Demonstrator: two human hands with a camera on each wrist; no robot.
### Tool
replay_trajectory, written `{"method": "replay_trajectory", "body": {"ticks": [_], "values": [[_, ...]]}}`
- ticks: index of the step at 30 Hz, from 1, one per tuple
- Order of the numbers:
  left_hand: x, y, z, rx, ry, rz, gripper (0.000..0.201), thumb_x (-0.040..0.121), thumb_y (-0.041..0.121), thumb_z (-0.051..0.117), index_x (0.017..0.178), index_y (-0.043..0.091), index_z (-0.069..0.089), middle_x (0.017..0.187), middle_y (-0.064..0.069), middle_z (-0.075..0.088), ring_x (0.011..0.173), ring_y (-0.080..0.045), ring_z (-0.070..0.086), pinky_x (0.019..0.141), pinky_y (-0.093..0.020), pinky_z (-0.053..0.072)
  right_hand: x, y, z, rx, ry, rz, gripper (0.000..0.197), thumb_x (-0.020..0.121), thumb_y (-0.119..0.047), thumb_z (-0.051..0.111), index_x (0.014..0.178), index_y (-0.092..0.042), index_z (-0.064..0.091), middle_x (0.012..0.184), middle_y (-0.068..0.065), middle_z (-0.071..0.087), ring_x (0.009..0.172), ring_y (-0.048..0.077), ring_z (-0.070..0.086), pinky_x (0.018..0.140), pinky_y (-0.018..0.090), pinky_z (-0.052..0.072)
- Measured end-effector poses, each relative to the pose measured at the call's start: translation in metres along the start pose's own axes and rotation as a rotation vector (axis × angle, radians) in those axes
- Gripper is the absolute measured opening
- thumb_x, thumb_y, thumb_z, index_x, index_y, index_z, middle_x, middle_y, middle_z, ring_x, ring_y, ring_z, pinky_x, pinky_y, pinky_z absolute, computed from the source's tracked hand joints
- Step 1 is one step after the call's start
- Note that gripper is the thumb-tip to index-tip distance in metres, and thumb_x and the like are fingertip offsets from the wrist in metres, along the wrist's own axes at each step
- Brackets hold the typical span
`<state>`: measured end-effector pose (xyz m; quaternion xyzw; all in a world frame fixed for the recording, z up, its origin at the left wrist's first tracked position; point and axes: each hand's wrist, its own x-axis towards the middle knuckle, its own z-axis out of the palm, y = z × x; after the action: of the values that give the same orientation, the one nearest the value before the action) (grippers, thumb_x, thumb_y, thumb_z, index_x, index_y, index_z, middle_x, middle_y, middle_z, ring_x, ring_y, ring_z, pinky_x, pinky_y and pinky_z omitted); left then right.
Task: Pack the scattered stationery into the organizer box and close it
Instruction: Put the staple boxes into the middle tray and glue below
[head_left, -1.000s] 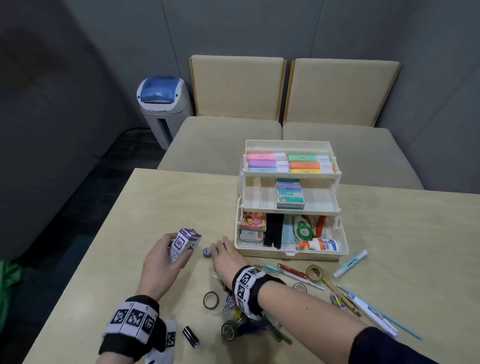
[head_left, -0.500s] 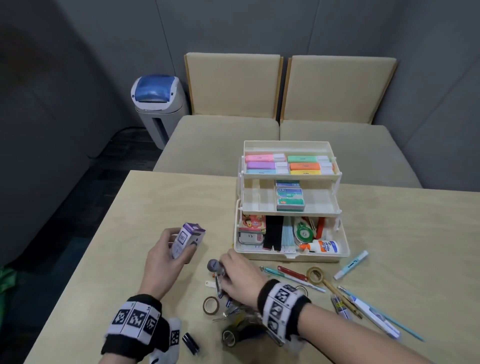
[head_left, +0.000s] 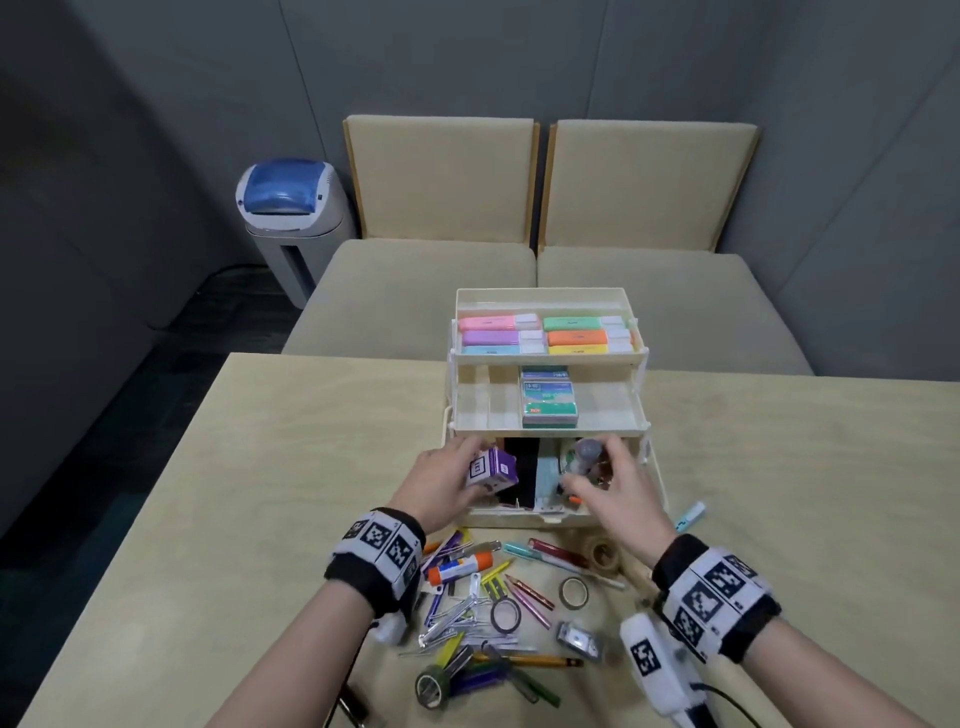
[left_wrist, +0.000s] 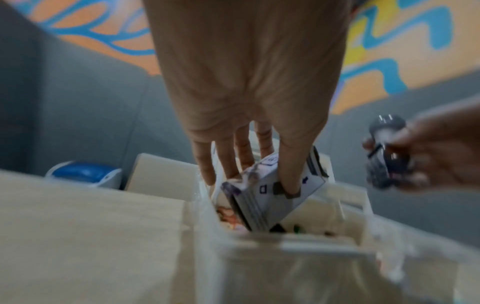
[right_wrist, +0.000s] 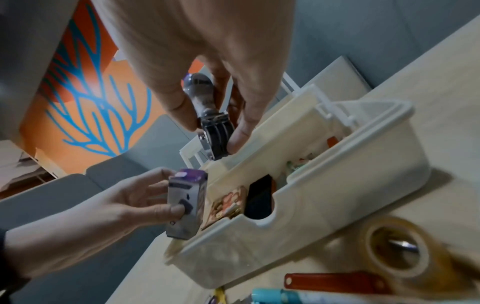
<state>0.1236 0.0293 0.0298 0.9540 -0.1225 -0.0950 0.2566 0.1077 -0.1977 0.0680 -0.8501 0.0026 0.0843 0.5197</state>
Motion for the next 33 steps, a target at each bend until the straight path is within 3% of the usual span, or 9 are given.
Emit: {"method": "replay_trajectory", "body": {"ticks": [3, 6, 8, 13, 17, 19, 23, 26, 33], "values": [[0.002, -0.003, 0.006, 0.233, -0.081, -0.011, 0.050, 0.091, 0.033, 0.057, 0.136, 0.026, 0.035, 0.130, -0.001, 0.055, 0.114, -0.019, 0.054, 0.110, -0.042, 0.027, 0.011, 0.007, 0.004, -0.041, -0.059, 0.001, 0.024, 0.084, -0.011, 0.063, 0.104, -0.017, 0.050, 0.097, 0.008, 0.061, 0.079, 0.016, 0.053, 0.068, 0.022, 0.042], [0.004, 0.000, 0.007, 0.339, -0.115, -0.012, 0.050, 0.092, 0.034, 0.056, 0.137, 0.026, 0.035, 0.131, -0.002, 0.054, 0.116, -0.019, 0.054, 0.111, -0.044, 0.022, 0.027, 0.013, 0.014, -0.134, -0.183, 0.032, 0.027, 0.088, -0.015, 0.056, 0.113, -0.016, 0.047, 0.108, 0.005, 0.057, 0.096, 0.019, 0.055, 0.081, 0.031, 0.044], [0.005, 0.000, 0.006, 0.315, -0.110, -0.032, 0.050, 0.091, 0.035, 0.057, 0.136, 0.027, 0.036, 0.130, 0.000, 0.054, 0.117, -0.019, 0.053, 0.111, -0.044, 0.021, 0.039, 0.016, 0.022, -0.205, -0.268, 0.063, 0.021, 0.089, -0.018, 0.051, 0.108, -0.011, 0.046, 0.110, 0.007, 0.053, 0.102, 0.024, 0.051, 0.085, 0.035, 0.042], [-0.002, -0.007, 0.003, 0.066, 0.010, -0.099, 0.044, 0.089, 0.034, 0.057, 0.129, 0.030, 0.040, 0.127, 0.008, 0.055, 0.118, -0.012, 0.050, 0.112, -0.041, 0.018, 0.063, 0.011, 0.036, -0.425, -0.479, 0.136, 0.007, 0.088, -0.024, 0.046, 0.081, -0.024, 0.046, 0.096, 0.003, 0.053, 0.093, 0.024, 0.050, 0.081, 0.037, 0.038], [-0.009, -0.010, 0.003, 0.022, 0.031, -0.106, 0.044, 0.090, 0.033, 0.057, 0.130, 0.029, 0.040, 0.125, 0.009, 0.055, 0.118, -0.010, 0.049, 0.113, -0.041, 0.016, 0.077, 0.006, 0.042, -0.500, -0.612, 0.133, 0.015, 0.087, -0.022, 0.050, 0.101, -0.019, 0.053, 0.096, 0.003, 0.057, 0.075, 0.017, 0.049, 0.060, 0.028, 0.035], [-0.009, -0.010, 0.003, 0.015, 0.027, -0.109, 0.044, 0.090, 0.033, 0.057, 0.130, 0.030, 0.040, 0.125, 0.009, 0.055, 0.118, -0.010, 0.049, 0.113, -0.041, 0.016, 0.081, 0.005, 0.046, -0.485, -0.691, 0.120, 0.026, 0.087, -0.025, 0.055, 0.112, -0.020, 0.056, 0.101, 0.002, 0.059, 0.072, 0.010, 0.049, 0.058, 0.024, 0.036], [-0.007, -0.010, 0.001, 0.048, -0.017, -0.108, 0.047, 0.090, 0.034, 0.057, 0.133, 0.031, 0.039, 0.128, 0.008, 0.054, 0.120, -0.010, 0.049, 0.112, -0.041, 0.016, 0.082, 0.009, 0.052, -0.604, -0.726, 0.123, 0.033, 0.086, -0.030, 0.057, 0.117, -0.019, 0.061, 0.110, 0.008, 0.064, 0.094, 0.022, 0.059, 0.079, 0.030, 0.047], [-0.004, -0.008, 0.000, 0.100, -0.053, -0.105, 0.049, 0.090, 0.037, 0.057, 0.135, 0.032, 0.037, 0.131, 0.008, 0.053, 0.121, -0.011, 0.049, 0.113, -0.041, 0.016, 0.082, 0.013, 0.052, -0.624, -0.700, 0.122, 0.031, 0.086, -0.029, 0.057, 0.113, -0.017, 0.064, 0.106, 0.010, 0.067, 0.094, 0.026, 0.062, 0.079, 0.032, 0.049], [0.000, -0.007, -0.001, 0.121, -0.079, -0.121, 0.050, 0.089, 0.040, 0.058, 0.134, 0.034, 0.036, 0.128, 0.008, 0.055, 0.119, -0.012, 0.050, 0.111, -0.040, 0.019, 0.084, 0.015, 0.054, -0.630, -0.739, 0.123, 0.042, 0.089, -0.033, 0.056, 0.130, -0.022, 0.056, 0.121, 0.009, 0.062, 0.110, 0.026, 0.056, 0.093, 0.034, 0.044]]}}
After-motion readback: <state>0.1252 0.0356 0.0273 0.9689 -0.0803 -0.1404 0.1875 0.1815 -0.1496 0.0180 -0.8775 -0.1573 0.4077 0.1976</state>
